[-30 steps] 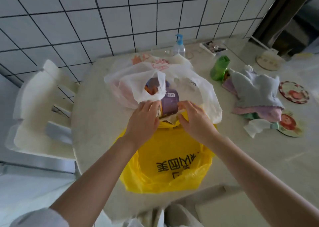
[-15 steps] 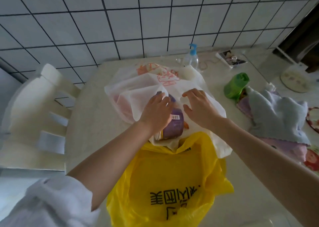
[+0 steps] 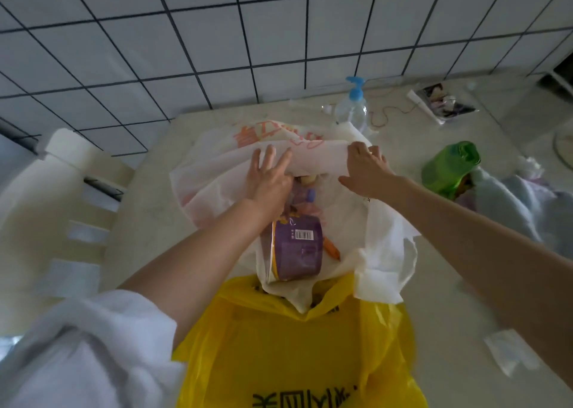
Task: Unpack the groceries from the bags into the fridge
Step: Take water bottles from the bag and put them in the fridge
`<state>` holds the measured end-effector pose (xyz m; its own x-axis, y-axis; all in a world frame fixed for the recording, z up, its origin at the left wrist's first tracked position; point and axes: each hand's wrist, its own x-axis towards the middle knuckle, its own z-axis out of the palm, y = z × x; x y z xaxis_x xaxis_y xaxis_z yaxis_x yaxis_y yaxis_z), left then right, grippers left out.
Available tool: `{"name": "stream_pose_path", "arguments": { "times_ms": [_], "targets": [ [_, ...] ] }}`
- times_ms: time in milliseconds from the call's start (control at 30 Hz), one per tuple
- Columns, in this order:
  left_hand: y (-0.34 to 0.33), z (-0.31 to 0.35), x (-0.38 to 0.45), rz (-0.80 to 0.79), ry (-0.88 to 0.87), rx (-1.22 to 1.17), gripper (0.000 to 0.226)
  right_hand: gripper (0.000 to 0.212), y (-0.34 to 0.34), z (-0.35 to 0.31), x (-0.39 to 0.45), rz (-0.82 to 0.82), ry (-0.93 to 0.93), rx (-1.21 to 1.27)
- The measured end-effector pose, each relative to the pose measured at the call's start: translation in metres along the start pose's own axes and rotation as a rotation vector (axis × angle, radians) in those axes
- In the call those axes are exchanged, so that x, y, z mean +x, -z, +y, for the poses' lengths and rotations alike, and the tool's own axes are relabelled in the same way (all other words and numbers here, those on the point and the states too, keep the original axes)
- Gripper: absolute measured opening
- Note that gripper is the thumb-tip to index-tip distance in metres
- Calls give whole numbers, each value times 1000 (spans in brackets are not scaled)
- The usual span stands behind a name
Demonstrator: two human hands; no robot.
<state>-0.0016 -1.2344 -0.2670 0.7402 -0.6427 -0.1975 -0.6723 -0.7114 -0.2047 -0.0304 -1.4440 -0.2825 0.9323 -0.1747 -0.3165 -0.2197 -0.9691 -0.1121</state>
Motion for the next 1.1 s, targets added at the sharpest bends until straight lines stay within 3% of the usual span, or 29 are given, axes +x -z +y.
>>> {"name": "stream_pose_path", "arguments": {
  "times_ms": [200, 333, 400, 500, 667, 800, 933, 1100],
  "targets": [
    [-4, -11, 29, -26, 70, 71, 36, 103, 2, 8, 16, 104, 39, 48],
    [-13, -23, 44, -72, 92, 128, 75, 117, -9, 13, 25, 54, 44, -114],
    [-18, -32, 50, -63, 81, 192, 99, 110, -17, 20, 30, 68, 77, -198],
    [-20, -35, 50, -57, -34, 227, 112, 91, -21, 37, 36, 120, 171, -299],
    [-30, -44, 53, -86, -285, 408, 97, 92, -10, 60, 44, 190, 219, -394],
    [-26, -55, 67, -26, -160, 376, 78, 100, 1, 74, 52, 242, 206, -449],
    [-11, -59, 79, 5, -67, 249, 70, 90, 8, 74, 57, 319, 249, -439],
    [-6, -62, 88, 1, 21, 157, 61, 80, -1, 67, 59, 418, 520, -429]
  ]
}}
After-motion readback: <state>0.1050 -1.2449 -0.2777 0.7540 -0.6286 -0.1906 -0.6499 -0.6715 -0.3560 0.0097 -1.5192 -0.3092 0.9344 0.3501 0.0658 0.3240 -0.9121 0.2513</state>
